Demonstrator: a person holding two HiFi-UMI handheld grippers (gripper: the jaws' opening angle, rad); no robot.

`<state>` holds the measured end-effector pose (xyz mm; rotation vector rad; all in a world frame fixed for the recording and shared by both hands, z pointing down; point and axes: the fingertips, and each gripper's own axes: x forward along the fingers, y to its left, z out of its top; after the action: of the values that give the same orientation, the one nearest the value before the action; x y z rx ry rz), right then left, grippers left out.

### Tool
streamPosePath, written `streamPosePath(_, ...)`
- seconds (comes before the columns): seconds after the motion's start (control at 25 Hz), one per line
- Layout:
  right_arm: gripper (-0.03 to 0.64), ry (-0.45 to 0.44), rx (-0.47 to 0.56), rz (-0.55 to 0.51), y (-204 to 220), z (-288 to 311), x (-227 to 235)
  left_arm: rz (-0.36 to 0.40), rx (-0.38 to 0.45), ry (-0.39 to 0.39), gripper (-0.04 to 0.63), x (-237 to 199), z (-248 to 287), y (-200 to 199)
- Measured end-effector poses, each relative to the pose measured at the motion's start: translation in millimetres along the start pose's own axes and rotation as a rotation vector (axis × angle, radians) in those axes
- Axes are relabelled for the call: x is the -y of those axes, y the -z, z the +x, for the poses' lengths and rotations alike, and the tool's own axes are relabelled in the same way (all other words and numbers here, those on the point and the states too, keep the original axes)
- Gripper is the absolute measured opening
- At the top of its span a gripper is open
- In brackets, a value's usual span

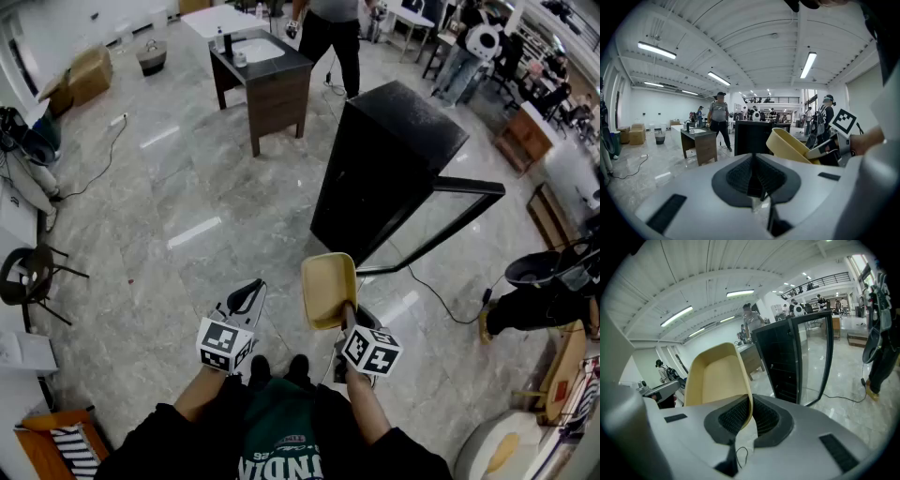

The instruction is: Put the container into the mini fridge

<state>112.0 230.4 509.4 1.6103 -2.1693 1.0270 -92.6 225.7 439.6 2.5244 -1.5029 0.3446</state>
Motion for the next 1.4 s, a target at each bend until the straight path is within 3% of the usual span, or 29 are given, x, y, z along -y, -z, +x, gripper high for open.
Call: streamPosePath(1.4,0.04,-0.029,-0.026,-0.006,12.8,-1.3,-8.0,-0.023,-0.004,0.019,0.029,7.2,2.1,6.1)
